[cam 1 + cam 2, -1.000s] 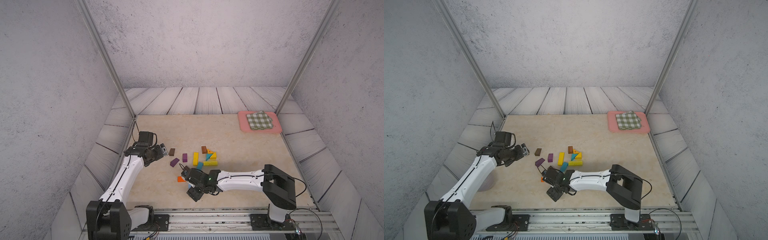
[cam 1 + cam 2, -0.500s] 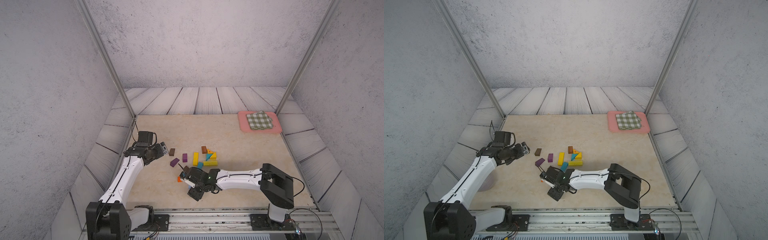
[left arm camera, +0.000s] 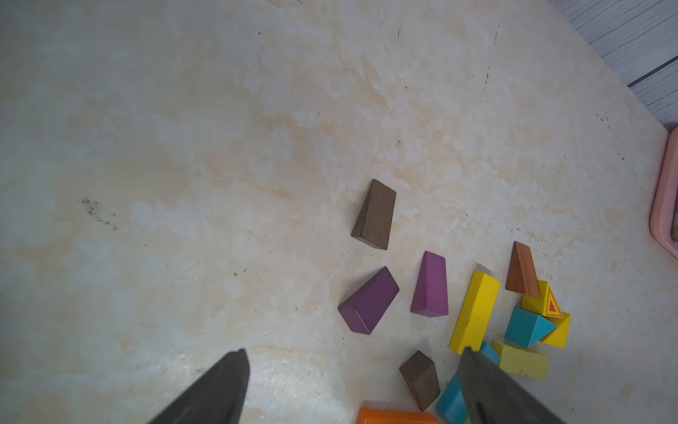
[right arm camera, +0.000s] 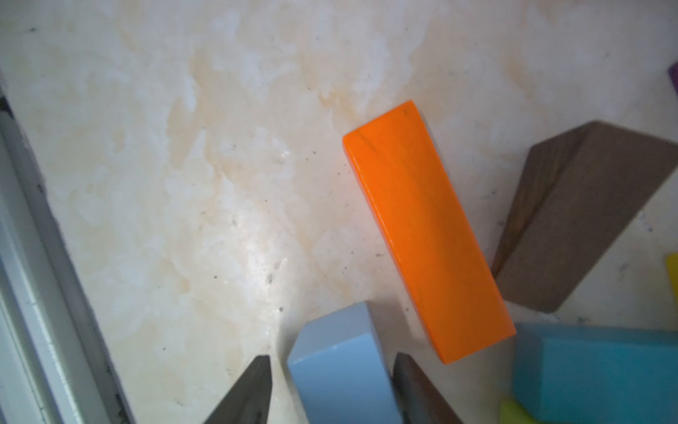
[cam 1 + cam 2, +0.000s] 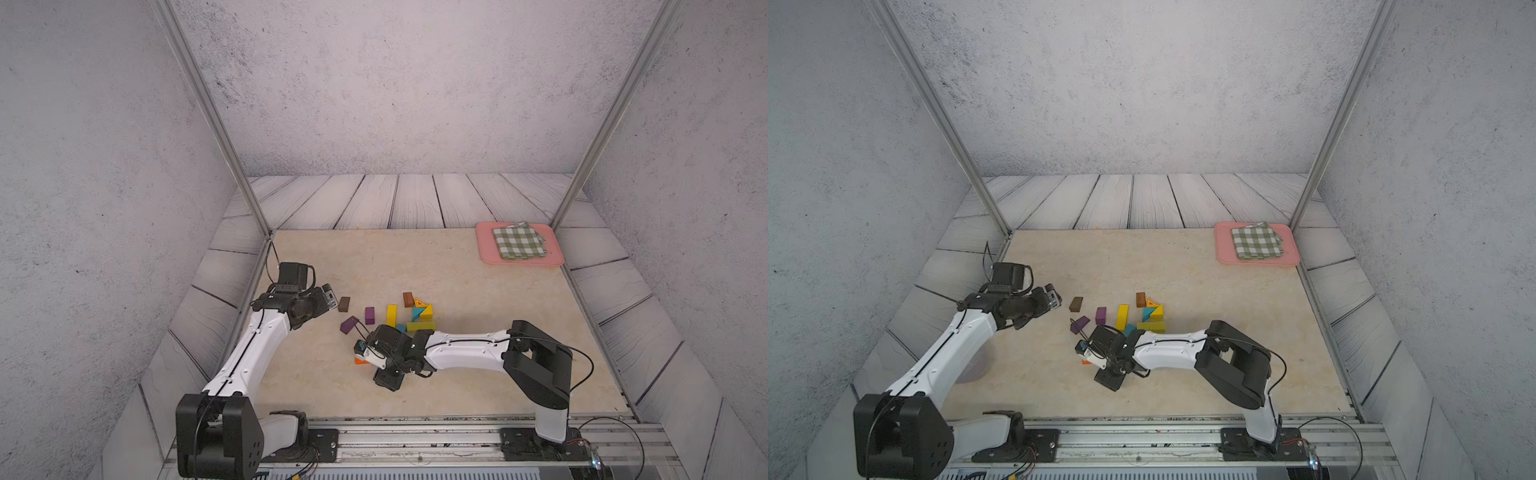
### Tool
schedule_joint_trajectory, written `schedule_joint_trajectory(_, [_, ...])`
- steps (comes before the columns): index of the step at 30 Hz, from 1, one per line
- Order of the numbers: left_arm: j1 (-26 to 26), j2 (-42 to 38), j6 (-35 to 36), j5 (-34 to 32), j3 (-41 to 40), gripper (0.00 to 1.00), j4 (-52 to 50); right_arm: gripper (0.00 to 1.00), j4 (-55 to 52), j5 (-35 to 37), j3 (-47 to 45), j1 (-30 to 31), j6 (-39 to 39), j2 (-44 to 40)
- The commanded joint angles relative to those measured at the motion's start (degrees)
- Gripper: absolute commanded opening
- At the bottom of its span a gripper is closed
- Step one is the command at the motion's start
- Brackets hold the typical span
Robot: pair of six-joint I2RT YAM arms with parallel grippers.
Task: Assemble a small pinwheel with building blocks
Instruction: Pick up the building block from the center of the board, then place the building block at the center of the board.
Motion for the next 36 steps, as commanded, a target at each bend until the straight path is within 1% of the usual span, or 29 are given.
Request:
schedule_joint_trajectory(1, [-0.27,0.58,0.61,-0.70,-0.75,0.96,0.34,0.52,0.89,-3.15,0.93,0.21,-3.97,2.29])
schedule_joint_trajectory(6, [-0.18,1.24,0.78,-0.86,-0.74,0.96,0.55,0.45,-1.09,-2.40,1.98,0.21,-5.49,4.08])
schedule_joint_trajectory(11, [0.01,1.64,0.78,-1.27,-0.60,0.96,0.48,0.41,-1.89,-1.57,2.20,0.22,-5.95,3.67])
schedule_joint_trajectory(15, [0.47,1.55,0.54,-1.88,-0.44,0.96,-0.01,0.30,-4.19,1.37,4.90,-0.24,-3.92,1.04])
schedule_joint_trajectory(18, [0.83,1.16,0.02,-2.51,-0.60,0.96,-0.15,0.25,-6.11,2.99,8.08,-2.16,-1.36,-1.53])
schedule_joint_trajectory(21, [0.98,0.98,-0.98,-3.50,-1.35,0.96,0.97,0.24,-7.06,2.22,9.93,-5.38,0.74,-4.14])
schedule_joint_trajectory(24, [0.97,2.18,-2.29,-1.61,-2.53,0.96,3.91,0.23,-7.50,4.46,10.05,-7.29,0.97,-6.41])
schedule_joint_trajectory(26, [0.84,4.27,-2.87,-0.11,-1.94,0.96,4.19,0.21,-7.44,5.63,10.77,-9.16,1.54,-6.59])
schedule_joint_trajectory(28, [0.86,6.26,-3.04,0.14,-0.37,0.96,2.90,0.21,-8.65,5.16,13.89,-12.13,3.94,-4.75])
schedule_joint_trajectory(30, [0.86,7.22,-2.94,0.43,0.17,0.96,2.85,0.21,-10.52,6.22,18.55,-14.52,5.57,-1.33])
schedule_joint_trajectory(32, [0.89,7.06,-2.87,0.43,0.14,0.96,2.84,0.21,-12.39,8.70,23.47,-15.28,5.48,2.94])
schedule_joint_trajectory(36, [0.84,5.94,-2.43,0.36,-0.77,0.96,3.19,0.20,-18.47,12.61,36.24,-15.76,5.12,13.63])
